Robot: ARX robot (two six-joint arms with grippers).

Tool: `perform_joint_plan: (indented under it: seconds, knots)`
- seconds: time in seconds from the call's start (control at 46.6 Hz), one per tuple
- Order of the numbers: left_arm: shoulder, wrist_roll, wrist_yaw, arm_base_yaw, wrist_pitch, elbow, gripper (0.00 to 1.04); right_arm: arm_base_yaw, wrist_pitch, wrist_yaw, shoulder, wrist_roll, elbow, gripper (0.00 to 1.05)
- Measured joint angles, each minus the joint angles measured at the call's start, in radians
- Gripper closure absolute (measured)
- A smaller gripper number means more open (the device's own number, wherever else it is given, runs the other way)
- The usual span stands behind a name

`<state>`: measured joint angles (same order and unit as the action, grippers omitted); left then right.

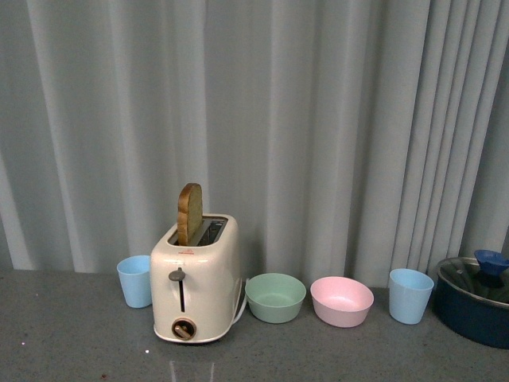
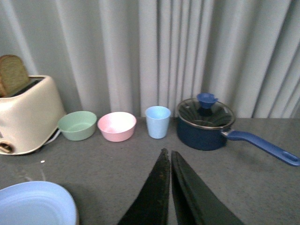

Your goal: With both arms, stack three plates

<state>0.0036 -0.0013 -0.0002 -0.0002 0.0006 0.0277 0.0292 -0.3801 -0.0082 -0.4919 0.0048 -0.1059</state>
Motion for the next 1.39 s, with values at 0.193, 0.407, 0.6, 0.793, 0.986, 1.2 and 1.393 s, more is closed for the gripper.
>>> perform_joint_plan:
  seconds: [0.193, 0.407, 0.6, 0.793, 0.986, 1.2, 1.393]
  knots:
    - [0.000, 0.000, 0.000, 0.000, 0.000, 0.000, 0.07, -0.026, 0.035, 0.007, 0.068, -0.004, 0.033, 1.02]
    - [0.000, 0.000, 0.000, 0.000, 0.000, 0.000, 0.07, -0.026, 0.095, 0.007, 0.161, -0.004, 0.064, 1.02]
    - [0.000, 0.000, 0.000, 0.000, 0.000, 0.000, 0.07, -0.026, 0.110, 0.007, 0.220, -0.005, 0.100, 1.02]
    - [0.000, 0.000, 0.000, 0.000, 0.000, 0.000, 0.07, -0.026, 0.156, 0.007, 0.272, -0.005, 0.100, 1.02]
    - [0.000, 0.000, 0.000, 0.000, 0.000, 0.000, 0.07, -0.026, 0.201, 0.007, 0.316, -0.005, 0.100, 1.02]
    - [0.000, 0.000, 0.000, 0.000, 0.000, 0.000, 0.07, -0.026, 0.377, 0.007, 0.487, -0.005, 0.100, 1.02]
    - [-0.001, 0.000, 0.000, 0.000, 0.000, 0.000, 0.07, -0.026, 0.380, 0.007, 0.487, -0.005, 0.100, 0.86]
